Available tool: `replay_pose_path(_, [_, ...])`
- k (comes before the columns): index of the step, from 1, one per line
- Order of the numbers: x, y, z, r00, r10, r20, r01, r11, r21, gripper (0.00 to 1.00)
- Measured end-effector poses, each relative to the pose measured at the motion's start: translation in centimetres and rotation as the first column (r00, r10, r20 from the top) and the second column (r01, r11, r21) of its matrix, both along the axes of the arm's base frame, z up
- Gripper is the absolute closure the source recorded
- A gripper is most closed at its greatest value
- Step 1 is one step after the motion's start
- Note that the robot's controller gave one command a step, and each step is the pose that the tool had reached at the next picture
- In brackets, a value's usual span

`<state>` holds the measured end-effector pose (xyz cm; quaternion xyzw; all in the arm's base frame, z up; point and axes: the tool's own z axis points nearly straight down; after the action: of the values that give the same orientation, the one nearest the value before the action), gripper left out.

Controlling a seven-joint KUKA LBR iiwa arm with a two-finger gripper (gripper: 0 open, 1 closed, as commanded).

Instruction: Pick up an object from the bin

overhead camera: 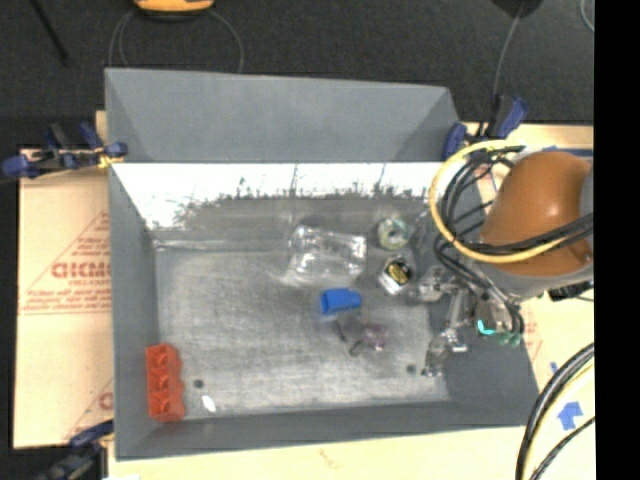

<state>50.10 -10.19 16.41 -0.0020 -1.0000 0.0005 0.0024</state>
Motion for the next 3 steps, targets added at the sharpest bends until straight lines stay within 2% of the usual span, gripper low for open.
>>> replay_pose_path(1, [2.0, 6.2, -9.2, 0.975, -0.221, 0.014, 0.221, 0.975, 0.002, 0.0])
replay_pose_path(2, [0.9, 7.5, -6.3, 0.954, -0.3, 0.011, 0.3, 0.954, 0.004, 0.0])
replay_pose_path(3, [0.4, 7.1, -6.4, 0.836, -0.548, 0.006, 0.548, 0.836, 0.002, 0.0])
